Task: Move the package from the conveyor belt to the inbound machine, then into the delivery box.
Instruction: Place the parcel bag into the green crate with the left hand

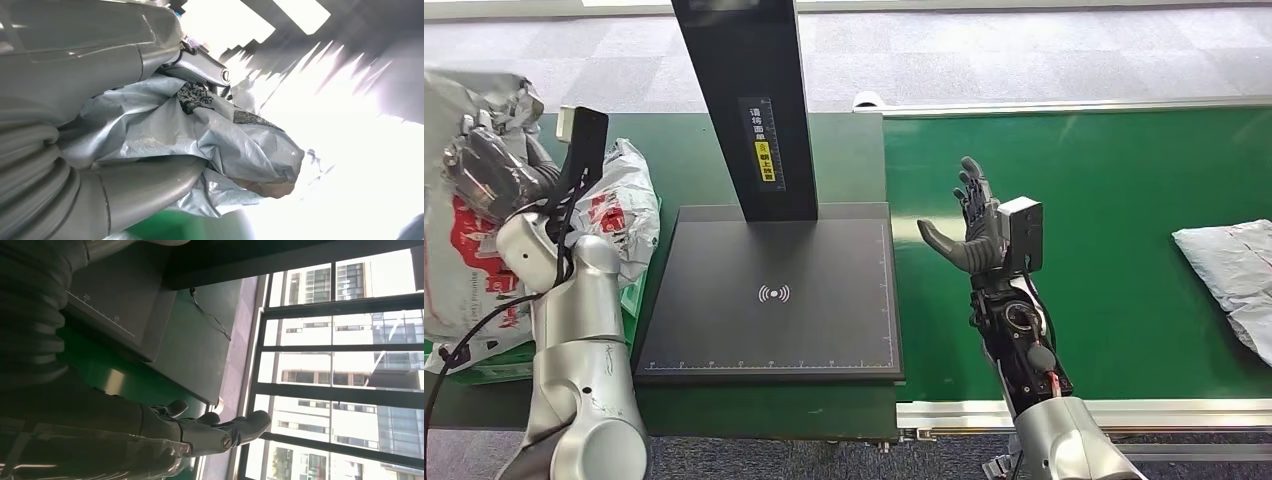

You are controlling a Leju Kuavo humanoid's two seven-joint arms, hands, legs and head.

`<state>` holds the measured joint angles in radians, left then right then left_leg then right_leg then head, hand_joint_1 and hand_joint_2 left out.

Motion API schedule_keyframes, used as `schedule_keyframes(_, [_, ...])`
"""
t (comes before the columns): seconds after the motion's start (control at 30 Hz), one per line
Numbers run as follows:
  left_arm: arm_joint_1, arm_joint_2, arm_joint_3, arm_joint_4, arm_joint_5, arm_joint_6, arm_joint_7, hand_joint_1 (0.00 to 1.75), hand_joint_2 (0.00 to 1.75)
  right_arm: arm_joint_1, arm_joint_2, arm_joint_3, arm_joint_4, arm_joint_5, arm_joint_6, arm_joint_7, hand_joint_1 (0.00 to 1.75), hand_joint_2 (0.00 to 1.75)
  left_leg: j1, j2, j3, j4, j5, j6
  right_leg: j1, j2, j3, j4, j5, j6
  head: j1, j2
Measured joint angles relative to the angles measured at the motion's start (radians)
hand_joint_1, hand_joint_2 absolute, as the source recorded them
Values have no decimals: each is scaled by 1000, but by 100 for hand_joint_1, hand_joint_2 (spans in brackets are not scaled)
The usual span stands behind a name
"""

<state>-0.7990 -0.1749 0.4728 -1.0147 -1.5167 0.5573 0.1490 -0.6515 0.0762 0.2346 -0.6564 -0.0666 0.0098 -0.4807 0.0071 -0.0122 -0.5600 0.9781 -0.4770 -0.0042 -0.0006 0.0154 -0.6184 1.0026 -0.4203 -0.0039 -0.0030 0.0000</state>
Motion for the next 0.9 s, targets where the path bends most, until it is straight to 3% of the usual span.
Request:
schedule_keyframes(0.07, [-31, 63, -98, 157, 0, -100, 230, 175, 175, -7, 3, 2, 3, 4, 3, 5, 0, 175, 1, 0, 0, 0, 1, -1, 1, 0, 0, 0, 1, 0, 0, 0])
schedule_keyframes(0.1, [-43, 85, -134, 223, 4, -150, 269, 175, 175, -11, 6, 3, 4, 8, 5, 9, 0, 175, 1, 0, 0, 0, 1, -1, 1, 0, 0, 1, 1, -1, 0, 0])
schedule_keyframes(0.23, [-72, 140, -181, 418, 61, -353, 185, 175, 175, -17, 18, 4, 13, 37, 11, 27, 0, 175, 1, 2, 0, 0, 1, -2, 1, 3, 0, 1, 1, -1, 0, 0])
schedule_keyframes(0.4, [-134, 174, -191, 541, 108, -546, 140, 175, 175, -32, 31, 4, 26, 57, 14, 58, 0, 175, 0, 1, 0, 0, 0, -1, 0, 2, 0, 1, 1, -1, 0, 0])
schedule_keyframes(0.57, [-167, 186, -197, 596, 130, -622, 136, 175, 175, -39, 39, 3, 32, 70, 15, 67, 0, 175, 0, 1, 5, -1, 0, -1, 0, 2, 6, 1, 1, -1, 0, 0])
schedule_keyframes(0.7, [-167, 189, -206, 607, 119, -560, 137, 1, 175, -38, 42, 1, 33, 74, 14, 67, 0, 175, 0, 1, 8, -1, 1, -2, 0, 2, 8, 1, 1, -1, 0, 0])
schedule_keyframes(0.77, [-153, 188, -228, 608, 84, -440, 142, 0, 175, -34, 42, -1, 31, 77, 13, 65, 0, 175, 0, 1, 8, -1, 1, -2, 0, 2, 8, 1, 1, -1, 0, 0])
schedule_keyframes(0.9, [-125, 190, -266, 600, 68, -183, 148, 0, 0, -17, 42, -3, 16, 81, 12, 63, 0, 175, 0, 1, 7, -1, 1, -2, 0, 3, 6, 1, 1, -1, 0, 0])
